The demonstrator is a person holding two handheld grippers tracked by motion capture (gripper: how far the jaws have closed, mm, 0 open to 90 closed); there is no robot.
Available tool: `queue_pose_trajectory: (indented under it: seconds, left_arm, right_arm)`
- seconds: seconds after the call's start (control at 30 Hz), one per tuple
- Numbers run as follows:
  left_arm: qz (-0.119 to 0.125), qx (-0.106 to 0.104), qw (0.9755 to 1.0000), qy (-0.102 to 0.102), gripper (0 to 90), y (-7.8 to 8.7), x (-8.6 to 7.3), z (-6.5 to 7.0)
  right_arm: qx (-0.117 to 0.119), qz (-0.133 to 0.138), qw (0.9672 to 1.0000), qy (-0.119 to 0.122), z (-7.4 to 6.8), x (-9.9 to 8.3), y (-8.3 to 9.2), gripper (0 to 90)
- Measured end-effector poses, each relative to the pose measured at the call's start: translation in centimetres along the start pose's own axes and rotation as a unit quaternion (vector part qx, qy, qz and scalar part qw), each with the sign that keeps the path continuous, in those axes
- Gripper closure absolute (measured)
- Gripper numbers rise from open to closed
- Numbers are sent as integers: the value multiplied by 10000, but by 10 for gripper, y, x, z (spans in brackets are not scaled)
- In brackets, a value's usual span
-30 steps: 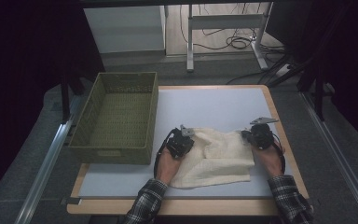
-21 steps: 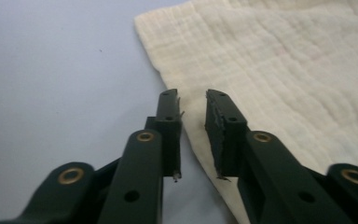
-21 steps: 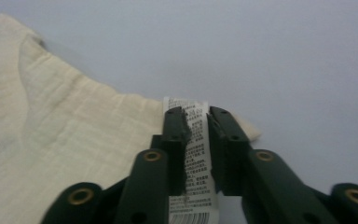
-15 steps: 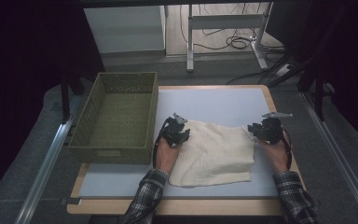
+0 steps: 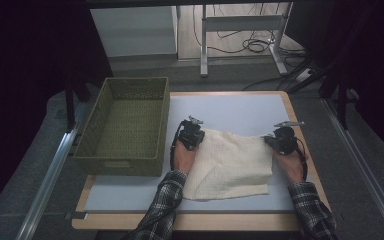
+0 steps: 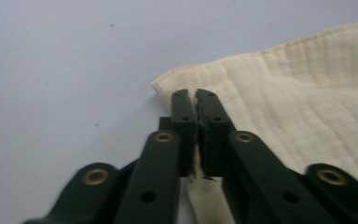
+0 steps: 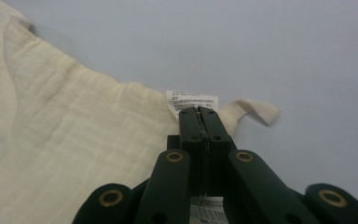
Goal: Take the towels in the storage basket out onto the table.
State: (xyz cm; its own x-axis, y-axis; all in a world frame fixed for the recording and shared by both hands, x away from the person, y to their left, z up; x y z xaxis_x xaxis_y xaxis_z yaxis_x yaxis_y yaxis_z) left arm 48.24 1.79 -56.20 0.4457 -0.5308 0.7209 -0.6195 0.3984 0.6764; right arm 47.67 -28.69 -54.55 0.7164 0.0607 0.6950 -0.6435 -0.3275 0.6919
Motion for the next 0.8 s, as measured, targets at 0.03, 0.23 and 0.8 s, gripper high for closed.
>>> queue_pose_trajectory:
  seconds: [0.03,0.23,0.8]
  left_arm:
    - [85,164,9998,-15,883,3,4,-5]
    - [187,888,9957,200,812,8,14,-27]
    - [376,166,9990,-156,379,28,3,14]
  right_arm:
    - [-27,93,9999,131,-3,7,-2,900]
    - [93,608,9980,134,-9,43,-9,840]
    - [762,-51,9970,-160,-12,6,22,569]
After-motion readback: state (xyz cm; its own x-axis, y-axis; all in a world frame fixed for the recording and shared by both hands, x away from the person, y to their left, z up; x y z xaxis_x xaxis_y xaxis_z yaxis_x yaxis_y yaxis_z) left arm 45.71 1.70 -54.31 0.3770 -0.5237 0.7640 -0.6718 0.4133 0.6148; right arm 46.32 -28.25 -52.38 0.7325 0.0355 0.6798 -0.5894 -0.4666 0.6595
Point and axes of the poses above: each handheld gripper's, and its own axes: y roughly backward along the jaws, x roughly out of its top, z roughly to its right, the point moved 4 cm from there along -y, roughly forward along the jaws, and after that the axes turned 15 degrees about -y, right-handed, at the moved point
